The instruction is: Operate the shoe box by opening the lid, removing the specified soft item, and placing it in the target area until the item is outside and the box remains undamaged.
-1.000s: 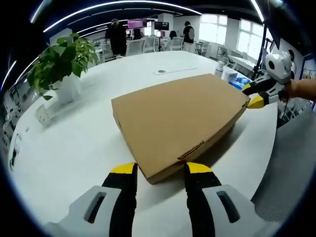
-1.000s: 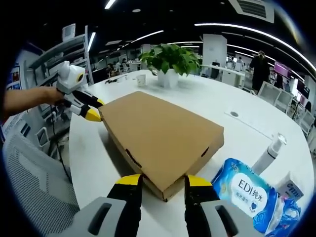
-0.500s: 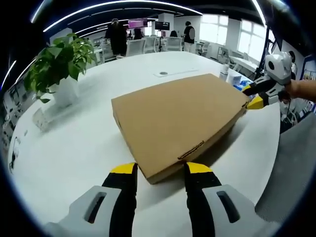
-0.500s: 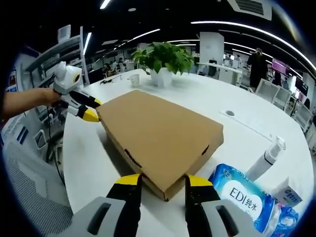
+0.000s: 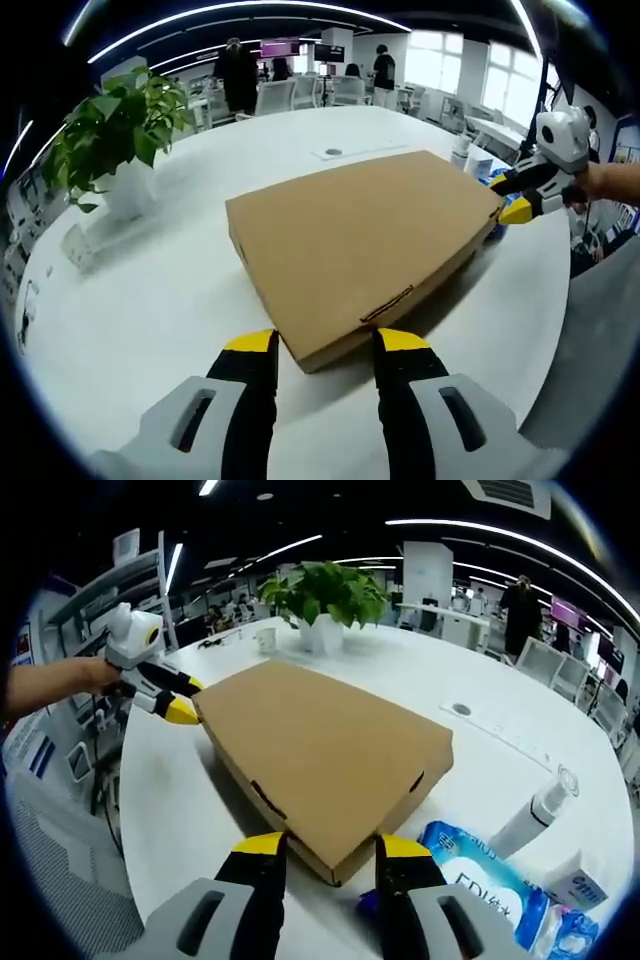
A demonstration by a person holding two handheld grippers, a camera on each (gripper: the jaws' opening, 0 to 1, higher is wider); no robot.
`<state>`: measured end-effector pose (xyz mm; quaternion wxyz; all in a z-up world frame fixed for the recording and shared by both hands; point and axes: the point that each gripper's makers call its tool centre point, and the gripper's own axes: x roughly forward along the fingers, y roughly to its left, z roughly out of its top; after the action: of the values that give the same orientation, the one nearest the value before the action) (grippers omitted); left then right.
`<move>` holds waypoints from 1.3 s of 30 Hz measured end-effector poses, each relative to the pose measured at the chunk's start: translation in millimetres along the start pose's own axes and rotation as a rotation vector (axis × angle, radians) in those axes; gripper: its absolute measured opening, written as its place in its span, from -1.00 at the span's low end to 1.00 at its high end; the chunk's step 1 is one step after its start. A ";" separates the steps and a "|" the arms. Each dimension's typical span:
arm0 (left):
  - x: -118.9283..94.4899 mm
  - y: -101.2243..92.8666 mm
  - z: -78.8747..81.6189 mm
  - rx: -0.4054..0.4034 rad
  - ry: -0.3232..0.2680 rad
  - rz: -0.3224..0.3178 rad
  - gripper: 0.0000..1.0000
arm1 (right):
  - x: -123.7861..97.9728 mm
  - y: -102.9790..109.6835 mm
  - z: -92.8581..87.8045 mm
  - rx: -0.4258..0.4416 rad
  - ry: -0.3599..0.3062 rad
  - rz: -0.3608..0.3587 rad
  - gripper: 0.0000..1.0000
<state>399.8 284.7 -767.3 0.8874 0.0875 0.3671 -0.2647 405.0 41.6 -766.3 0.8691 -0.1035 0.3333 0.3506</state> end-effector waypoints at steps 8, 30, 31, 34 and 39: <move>-0.5 1.1 -0.1 -0.013 -0.004 0.008 -0.25 | -0.4 -2.8 0.3 -0.009 -0.005 -0.027 -0.31; -52.8 -23.2 -2.9 -0.011 -0.093 0.056 -0.08 | -79.4 -17.2 -18.0 -0.003 -0.096 -0.127 -0.11; -55.6 -25.4 -2.7 -0.013 -0.097 0.056 -0.07 | -85.2 -17.6 -19.9 -0.002 -0.103 -0.132 -0.10; -62.5 -32.1 -1.1 -0.016 -0.112 0.059 -0.02 | -98.3 -19.7 -25.4 0.017 -0.115 -0.150 -0.08; -72.2 -45.8 -1.2 -0.019 -0.134 0.057 0.08 | -120.1 -22.9 -39.8 0.033 -0.115 -0.189 0.03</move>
<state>332.0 275.7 -716.0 0.9179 0.0714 0.3069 -0.2411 336.4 -56.6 -719.4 0.9175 -0.1000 0.2771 0.2671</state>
